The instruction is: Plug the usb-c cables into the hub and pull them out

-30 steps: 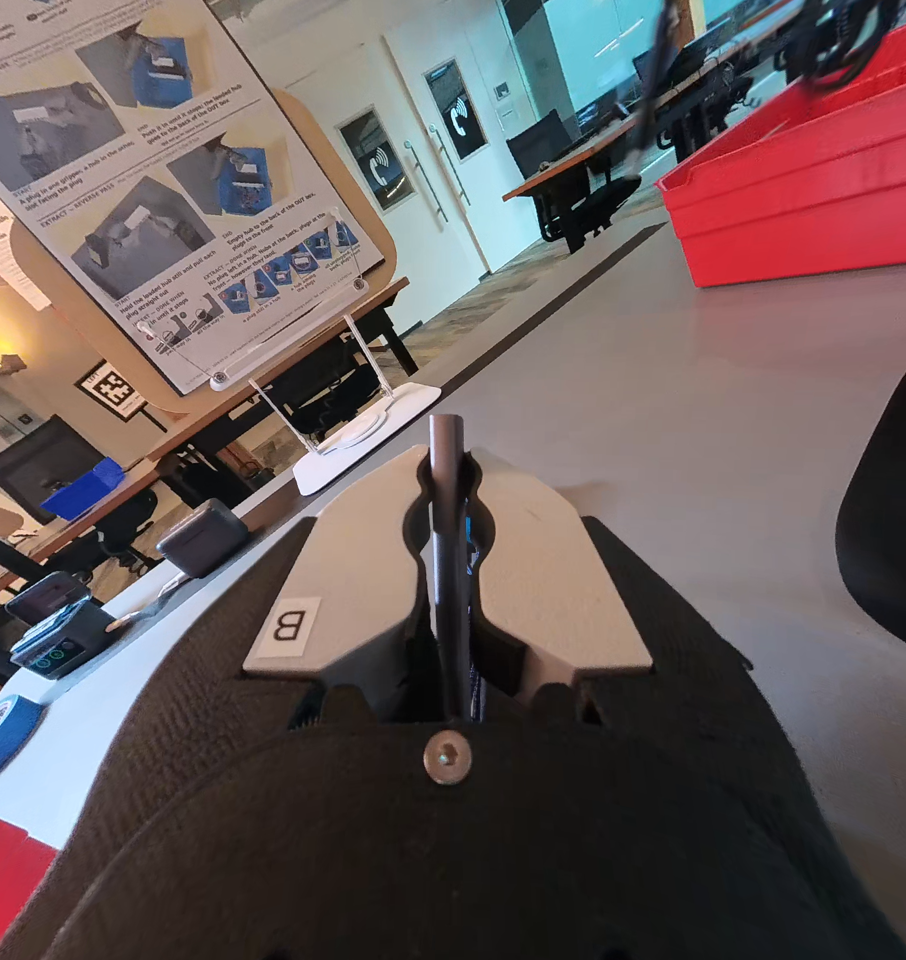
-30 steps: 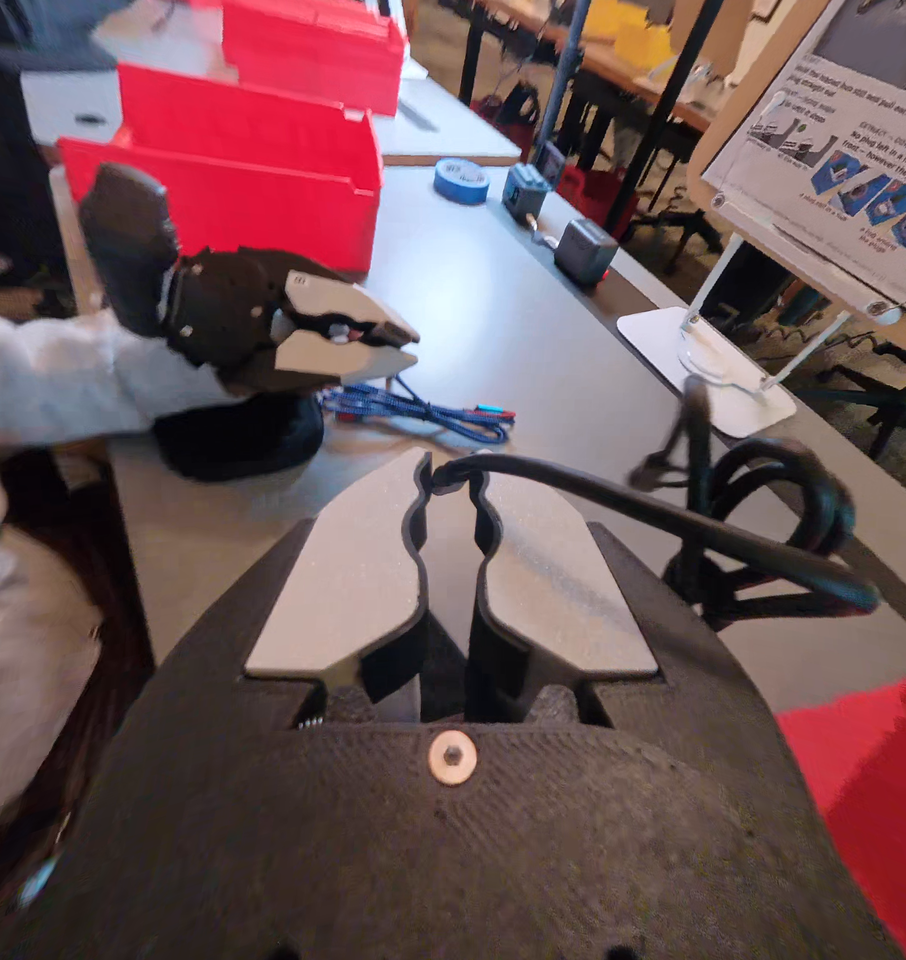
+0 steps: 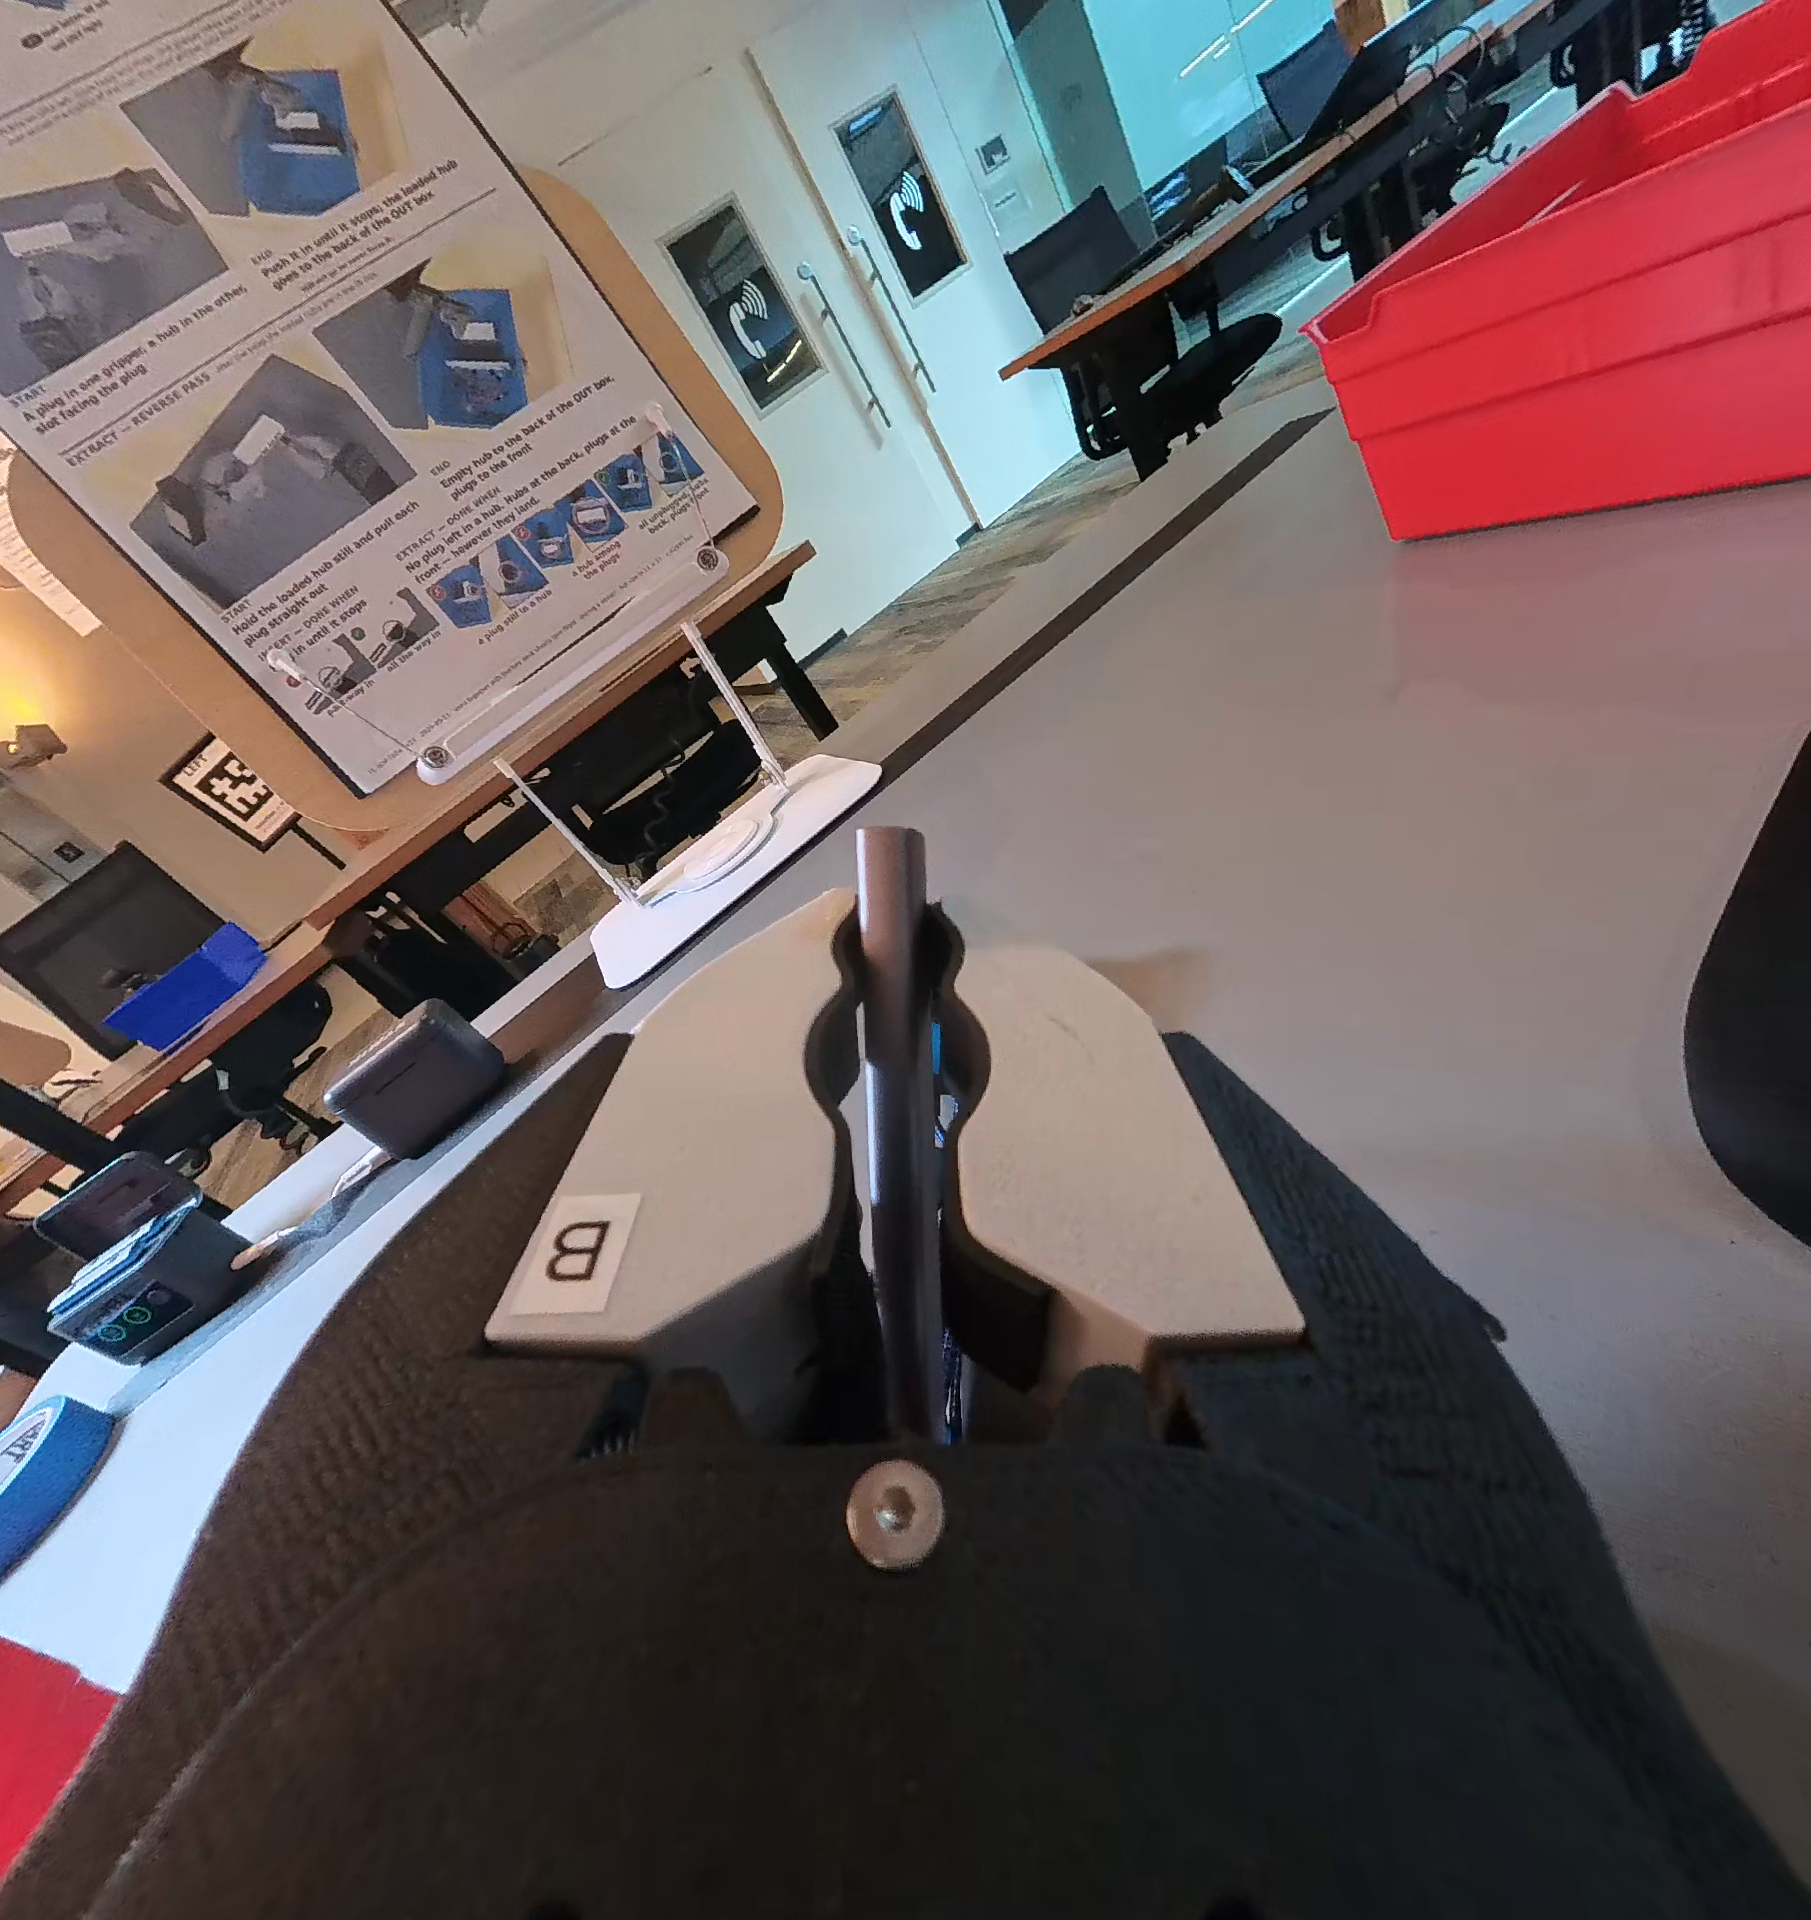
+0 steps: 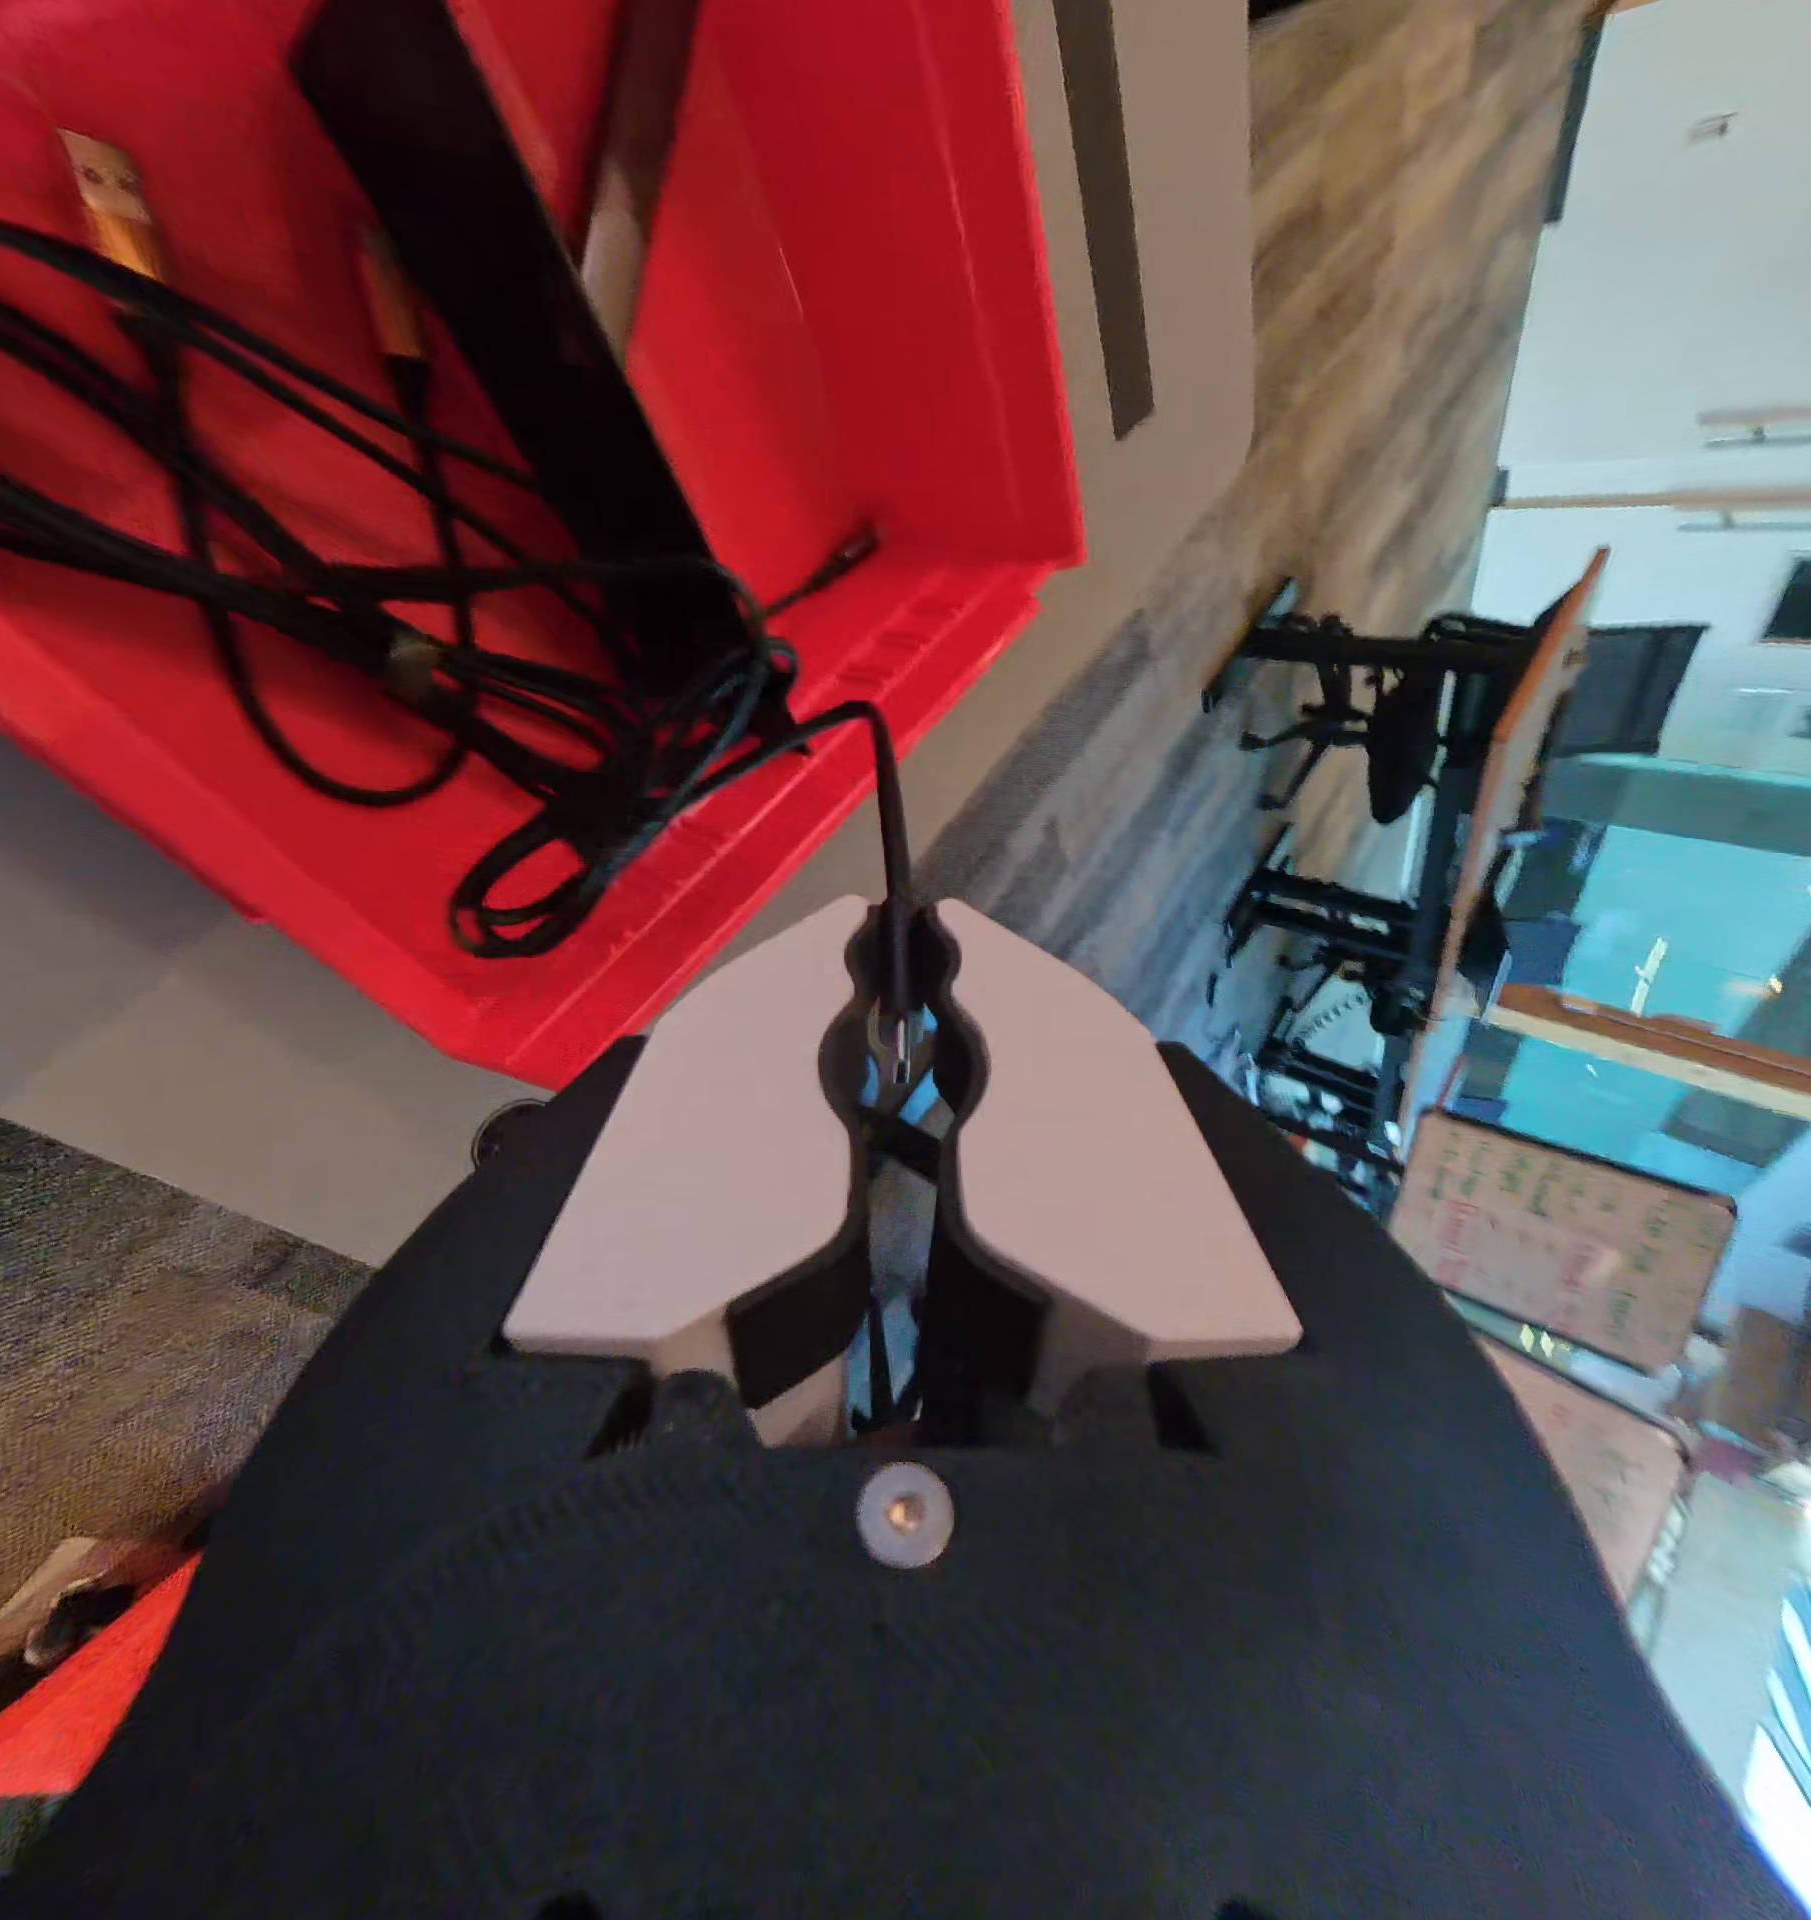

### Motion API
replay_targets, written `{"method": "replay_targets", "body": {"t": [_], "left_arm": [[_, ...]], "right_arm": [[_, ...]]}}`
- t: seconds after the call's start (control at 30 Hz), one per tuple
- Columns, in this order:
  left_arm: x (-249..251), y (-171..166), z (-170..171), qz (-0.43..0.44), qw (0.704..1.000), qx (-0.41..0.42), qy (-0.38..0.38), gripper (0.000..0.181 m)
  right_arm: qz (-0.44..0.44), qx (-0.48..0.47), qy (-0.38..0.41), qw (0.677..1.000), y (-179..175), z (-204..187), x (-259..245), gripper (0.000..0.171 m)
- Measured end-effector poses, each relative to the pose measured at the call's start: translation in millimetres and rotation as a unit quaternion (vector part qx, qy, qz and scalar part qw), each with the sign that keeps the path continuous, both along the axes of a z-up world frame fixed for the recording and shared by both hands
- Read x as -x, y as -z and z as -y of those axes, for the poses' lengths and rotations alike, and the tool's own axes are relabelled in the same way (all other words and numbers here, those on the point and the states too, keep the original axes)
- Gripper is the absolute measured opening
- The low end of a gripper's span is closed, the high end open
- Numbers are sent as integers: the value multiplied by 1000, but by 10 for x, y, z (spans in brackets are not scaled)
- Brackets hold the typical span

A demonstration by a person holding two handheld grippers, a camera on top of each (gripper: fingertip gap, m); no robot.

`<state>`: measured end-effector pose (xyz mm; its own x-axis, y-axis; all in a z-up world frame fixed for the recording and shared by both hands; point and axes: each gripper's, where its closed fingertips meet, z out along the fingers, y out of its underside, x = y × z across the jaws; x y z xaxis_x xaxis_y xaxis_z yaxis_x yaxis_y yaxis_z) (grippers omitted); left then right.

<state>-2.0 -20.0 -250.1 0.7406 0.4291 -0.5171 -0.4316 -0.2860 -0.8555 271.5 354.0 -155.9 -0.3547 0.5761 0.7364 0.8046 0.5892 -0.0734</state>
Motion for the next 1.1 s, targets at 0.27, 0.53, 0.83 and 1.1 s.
{"method": "replay_targets", "body": {"t": [0.27,0.53,0.83,1.1], "left_arm": [[0,4,-3,-4,1000,3,-2,11],[-1,6,-1,-4,1000,4,-2,11],[13,24,-1,-8,1000,11,-8,11],[26,9,20,-11,1000,10,-14,11]], "right_arm": [[-15,-67,-69,995,-418,-160,96,7],[-62,-299,-217,927,-1078,-233,186,7],[53,-285,-331,898,-896,234,157,7],[138,-176,-414,882,44,714,380,7]]}}
